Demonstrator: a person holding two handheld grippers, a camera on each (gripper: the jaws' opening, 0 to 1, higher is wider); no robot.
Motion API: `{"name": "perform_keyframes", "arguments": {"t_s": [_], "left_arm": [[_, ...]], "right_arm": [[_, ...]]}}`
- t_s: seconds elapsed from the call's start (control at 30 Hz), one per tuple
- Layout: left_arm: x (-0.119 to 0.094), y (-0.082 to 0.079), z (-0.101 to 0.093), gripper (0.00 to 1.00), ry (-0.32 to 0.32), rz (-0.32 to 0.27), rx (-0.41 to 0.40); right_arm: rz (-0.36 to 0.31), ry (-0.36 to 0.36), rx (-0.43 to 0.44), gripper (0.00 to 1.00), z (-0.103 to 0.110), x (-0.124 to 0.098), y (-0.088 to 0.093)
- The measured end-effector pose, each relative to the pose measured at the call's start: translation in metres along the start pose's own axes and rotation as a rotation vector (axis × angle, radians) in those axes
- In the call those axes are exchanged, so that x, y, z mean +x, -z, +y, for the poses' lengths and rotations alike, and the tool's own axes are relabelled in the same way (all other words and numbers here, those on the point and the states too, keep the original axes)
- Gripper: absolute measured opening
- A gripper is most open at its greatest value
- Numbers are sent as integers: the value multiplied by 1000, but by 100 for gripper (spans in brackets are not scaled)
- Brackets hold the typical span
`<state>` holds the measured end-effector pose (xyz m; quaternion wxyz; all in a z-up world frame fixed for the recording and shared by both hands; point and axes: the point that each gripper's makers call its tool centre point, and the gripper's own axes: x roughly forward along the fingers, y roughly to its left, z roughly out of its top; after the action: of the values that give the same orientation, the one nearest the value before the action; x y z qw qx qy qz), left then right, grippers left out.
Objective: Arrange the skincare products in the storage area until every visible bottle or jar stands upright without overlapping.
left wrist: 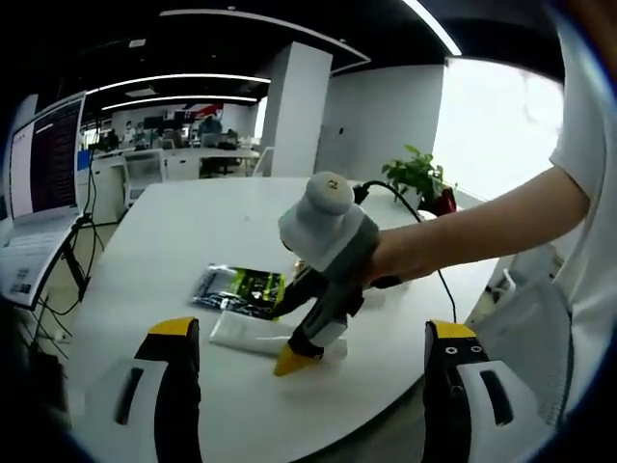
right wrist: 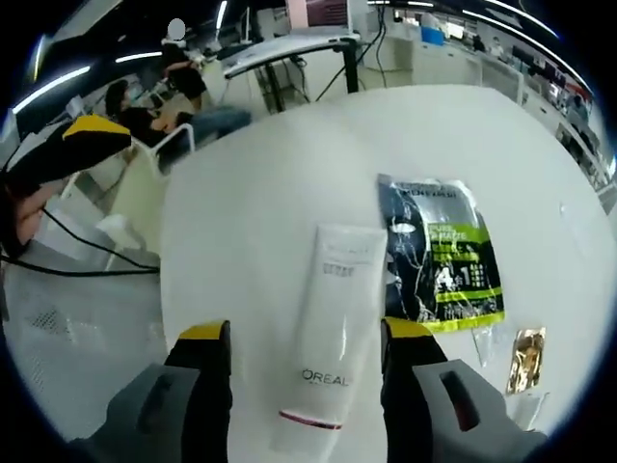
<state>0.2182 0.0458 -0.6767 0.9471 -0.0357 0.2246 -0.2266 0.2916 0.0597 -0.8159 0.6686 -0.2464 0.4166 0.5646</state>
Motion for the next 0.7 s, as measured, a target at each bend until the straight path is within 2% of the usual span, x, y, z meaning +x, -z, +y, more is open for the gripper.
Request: {"name": "perform_keyframes", "arguments": {"t_s": [0.37,0.7], "left_arm": [[1,2,1,89,-3,10,-2],[2,4,4,89,-8,16,0]], "right_arm": [[95,47,-8,44,-10,3,9],[146,74,-43,37,-19,7,9]]}}
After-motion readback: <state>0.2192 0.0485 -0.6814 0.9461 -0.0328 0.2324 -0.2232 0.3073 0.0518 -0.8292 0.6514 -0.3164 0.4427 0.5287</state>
